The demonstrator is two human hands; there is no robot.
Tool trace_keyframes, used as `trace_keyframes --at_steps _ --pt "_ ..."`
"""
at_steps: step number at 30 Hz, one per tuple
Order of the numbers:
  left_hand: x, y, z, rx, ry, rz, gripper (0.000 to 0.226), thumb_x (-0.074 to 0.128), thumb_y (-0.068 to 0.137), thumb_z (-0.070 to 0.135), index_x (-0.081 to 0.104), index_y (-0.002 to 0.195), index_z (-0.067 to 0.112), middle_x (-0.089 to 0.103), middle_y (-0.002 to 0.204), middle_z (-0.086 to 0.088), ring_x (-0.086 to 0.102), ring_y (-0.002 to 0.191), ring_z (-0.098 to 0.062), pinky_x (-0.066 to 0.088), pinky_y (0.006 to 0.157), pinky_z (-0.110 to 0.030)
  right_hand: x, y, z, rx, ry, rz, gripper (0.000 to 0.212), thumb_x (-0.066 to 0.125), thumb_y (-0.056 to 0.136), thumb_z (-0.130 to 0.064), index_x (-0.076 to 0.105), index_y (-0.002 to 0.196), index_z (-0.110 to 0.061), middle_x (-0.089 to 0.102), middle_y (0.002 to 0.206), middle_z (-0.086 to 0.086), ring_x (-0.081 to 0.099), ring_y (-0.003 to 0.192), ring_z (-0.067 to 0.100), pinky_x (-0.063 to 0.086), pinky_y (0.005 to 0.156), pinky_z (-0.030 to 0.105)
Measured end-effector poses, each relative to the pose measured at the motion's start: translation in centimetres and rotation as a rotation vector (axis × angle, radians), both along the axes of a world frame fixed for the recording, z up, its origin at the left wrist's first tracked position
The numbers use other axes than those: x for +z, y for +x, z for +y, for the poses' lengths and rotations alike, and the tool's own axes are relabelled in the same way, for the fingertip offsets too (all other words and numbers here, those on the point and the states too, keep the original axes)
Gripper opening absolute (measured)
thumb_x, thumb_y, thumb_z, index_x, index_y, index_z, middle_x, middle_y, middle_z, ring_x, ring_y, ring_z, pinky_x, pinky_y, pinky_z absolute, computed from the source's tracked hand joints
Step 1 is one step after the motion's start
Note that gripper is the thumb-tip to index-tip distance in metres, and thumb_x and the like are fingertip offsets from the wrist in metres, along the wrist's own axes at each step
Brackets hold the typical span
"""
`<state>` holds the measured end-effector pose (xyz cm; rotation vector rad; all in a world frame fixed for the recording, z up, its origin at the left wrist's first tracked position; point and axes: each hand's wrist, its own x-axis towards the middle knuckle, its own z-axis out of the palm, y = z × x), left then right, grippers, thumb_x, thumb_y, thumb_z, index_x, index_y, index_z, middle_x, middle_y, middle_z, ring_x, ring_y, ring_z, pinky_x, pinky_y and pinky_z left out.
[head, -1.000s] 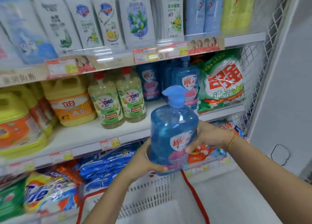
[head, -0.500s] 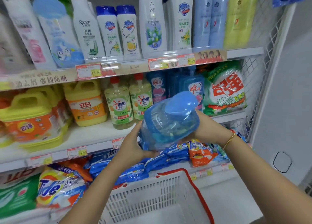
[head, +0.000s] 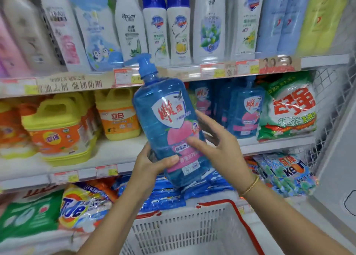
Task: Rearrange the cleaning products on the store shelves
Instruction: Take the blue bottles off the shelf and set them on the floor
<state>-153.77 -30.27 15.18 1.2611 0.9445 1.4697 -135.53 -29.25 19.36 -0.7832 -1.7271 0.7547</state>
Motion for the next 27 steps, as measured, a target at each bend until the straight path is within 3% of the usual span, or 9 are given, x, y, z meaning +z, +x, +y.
trace_keyframes --at_steps 3,6,9,13,14,16,19,23,27 --pt "-0.1 -0.9 0.2 0.055 0.020 -0.069 0.077 0.083 0.047 0.029 0.059 0.120 0.018 0.070 0.115 -0.006 0.064 0.110 -0.028 0.054 0.089 -0.046 -3.8 -1.9 -1.0 -0.102 0.165 -0.299 0.103 0.075 0.067 -0.055 0.018 0.150 -0.033 0.019 0.156 -0.013 0.018 0.141 -0.004 0.019 0.110 0.007" --pt "-0.1 -0.8 -0.4 0.077 0.043 -0.131 0.072 0.081 0.050 0.028 0.061 0.118 0.020 0.071 0.111 -0.001 0.067 0.105 -0.022 0.058 0.080 -0.036 -5.9 -3.8 -1.2 -0.214 0.240 -0.391 0.121 0.077 0.058 -0.059 -0.004 0.148 -0.045 -0.007 0.158 -0.009 0.001 0.146 0.006 0.011 0.111 0.007" --pt "0.3 -0.6 -0.9 0.066 0.062 -0.172 0.076 0.084 0.050 0.030 0.059 0.120 0.020 0.071 0.111 0.001 0.067 0.104 -0.020 0.058 0.075 -0.033 -5.4 -4.6 -1.1 -0.293 0.290 -0.290 0.116 0.076 0.057 -0.058 0.003 0.146 -0.049 0.010 0.152 0.000 0.019 0.142 0.017 0.029 0.114 0.028" --pt "2.1 -1.8 -1.5 -0.044 0.143 -0.213 0.098 0.090 0.047 0.050 0.051 0.131 0.018 0.064 0.126 -0.005 0.063 0.112 -0.023 0.056 0.083 -0.036 -4.5 -3.6 -1.5 -0.143 0.263 -0.134 0.118 0.088 0.052 -0.040 0.019 0.148 -0.038 0.029 0.143 0.001 0.034 0.133 0.003 0.033 0.106 0.016" --pt "2.5 -2.1 -1.5 -0.074 0.182 -0.208 0.098 0.087 0.051 0.053 0.049 0.134 0.017 0.061 0.130 -0.005 0.061 0.115 -0.024 0.055 0.086 -0.038 -4.3 -3.2 -1.7 -0.065 0.210 -0.092 0.117 0.089 0.052 -0.035 0.022 0.148 -0.034 0.033 0.144 -0.002 0.035 0.132 0.002 0.032 0.106 0.014" --pt "2.8 -2.7 -1.5 -0.118 0.241 -0.195 0.100 0.082 0.059 0.055 0.040 0.142 0.020 0.056 0.137 -0.005 0.057 0.121 -0.025 0.052 0.092 -0.043 -4.0 -2.6 -2.0 0.196 0.021 0.057 0.112 0.088 0.055 -0.032 0.025 0.148 -0.030 0.038 0.147 -0.007 0.039 0.134 0.007 0.036 0.109 0.028" --pt "2.6 -3.3 -1.3 -0.160 0.200 -0.253 0.112 0.086 0.058 0.046 0.024 0.151 0.030 0.049 0.144 -0.005 0.051 0.128 -0.030 0.043 0.102 -0.054 -3.6 -2.0 -2.1 0.495 -0.249 0.224 0.105 0.084 0.061 -0.045 0.029 0.147 -0.020 0.048 0.142 -0.004 0.049 0.129 0.015 0.045 0.100 0.036" --pt "2.1 -4.5 -1.0 -0.132 0.100 -0.354 0.106 0.094 0.047 0.029 0.044 0.141 0.023 0.065 0.124 -0.008 0.066 0.106 -0.021 0.057 0.076 -0.029 -3.7 -2.1 -1.4 0.733 -0.588 0.484 0.105 0.080 0.058 -0.058 0.037 0.143 -0.015 0.047 0.143 0.013 0.047 0.128 0.033 0.046 0.097 0.054" --pt "2.0 -4.5 -0.6 -0.199 0.079 -0.407 0.112 0.096 0.043 0.023 0.041 0.141 0.013 0.061 0.130 -0.009 0.062 0.115 -0.023 0.056 0.080 -0.025 -4.4 -1.7 -0.3 0.999 -0.747 0.740 0.084 0.074 0.066 -0.058 0.051 0.136 -0.016 0.049 0.140 0.016 0.046 0.129 0.037 0.042 0.097 0.060"
